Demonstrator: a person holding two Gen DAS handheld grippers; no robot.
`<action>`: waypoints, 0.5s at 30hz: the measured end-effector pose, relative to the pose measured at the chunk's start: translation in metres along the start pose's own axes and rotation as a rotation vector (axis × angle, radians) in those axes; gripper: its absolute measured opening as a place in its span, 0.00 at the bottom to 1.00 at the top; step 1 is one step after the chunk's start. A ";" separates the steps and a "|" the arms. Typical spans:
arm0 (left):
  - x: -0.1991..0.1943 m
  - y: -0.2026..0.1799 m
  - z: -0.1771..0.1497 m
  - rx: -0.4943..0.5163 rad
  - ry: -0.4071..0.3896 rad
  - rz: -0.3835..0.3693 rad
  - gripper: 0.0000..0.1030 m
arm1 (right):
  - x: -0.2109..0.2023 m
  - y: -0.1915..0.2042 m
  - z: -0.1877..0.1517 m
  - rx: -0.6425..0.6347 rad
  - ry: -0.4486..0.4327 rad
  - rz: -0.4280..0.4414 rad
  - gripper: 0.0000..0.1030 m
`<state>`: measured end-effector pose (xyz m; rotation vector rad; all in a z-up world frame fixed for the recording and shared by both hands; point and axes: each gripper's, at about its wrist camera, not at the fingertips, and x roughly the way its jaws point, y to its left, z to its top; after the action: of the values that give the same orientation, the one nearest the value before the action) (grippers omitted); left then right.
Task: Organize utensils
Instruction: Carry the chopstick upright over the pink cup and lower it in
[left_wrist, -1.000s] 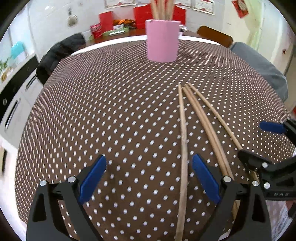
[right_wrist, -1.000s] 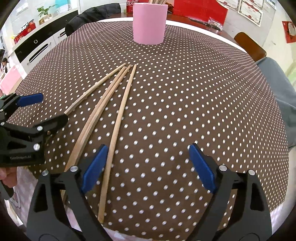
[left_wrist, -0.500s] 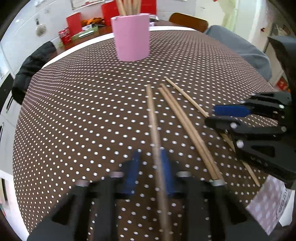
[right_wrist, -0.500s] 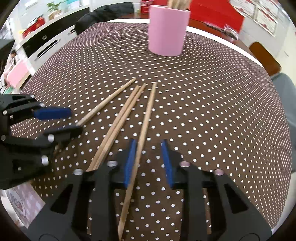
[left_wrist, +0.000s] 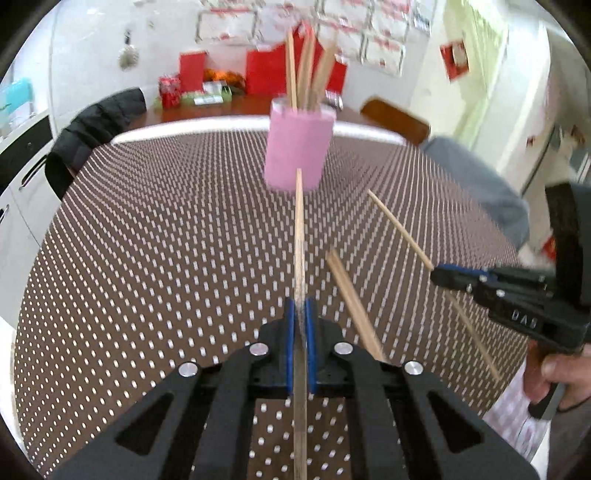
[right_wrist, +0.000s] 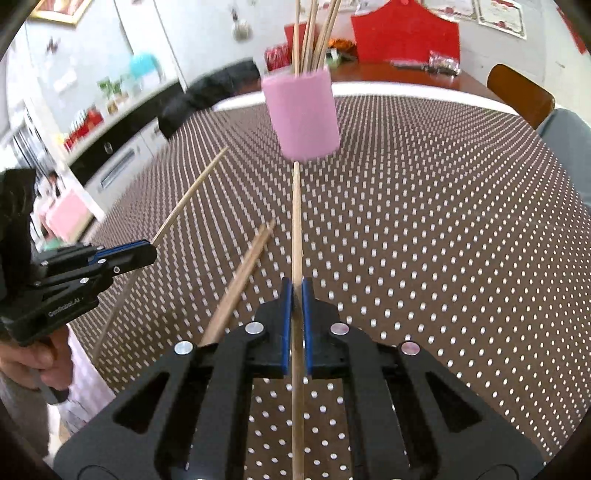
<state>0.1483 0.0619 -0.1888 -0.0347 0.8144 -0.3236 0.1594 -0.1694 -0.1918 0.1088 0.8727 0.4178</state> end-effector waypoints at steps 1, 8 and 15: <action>-0.003 0.001 0.004 -0.009 -0.025 -0.001 0.06 | -0.003 -0.002 0.003 0.009 -0.021 0.012 0.05; -0.018 -0.003 0.039 -0.042 -0.167 -0.005 0.06 | -0.028 -0.009 0.028 0.062 -0.175 0.106 0.05; -0.031 -0.003 0.090 -0.068 -0.325 -0.013 0.06 | -0.046 -0.009 0.070 0.055 -0.318 0.148 0.05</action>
<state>0.1920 0.0596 -0.1045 -0.1525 0.5027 -0.2929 0.1893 -0.1905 -0.1163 0.2834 0.5642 0.4990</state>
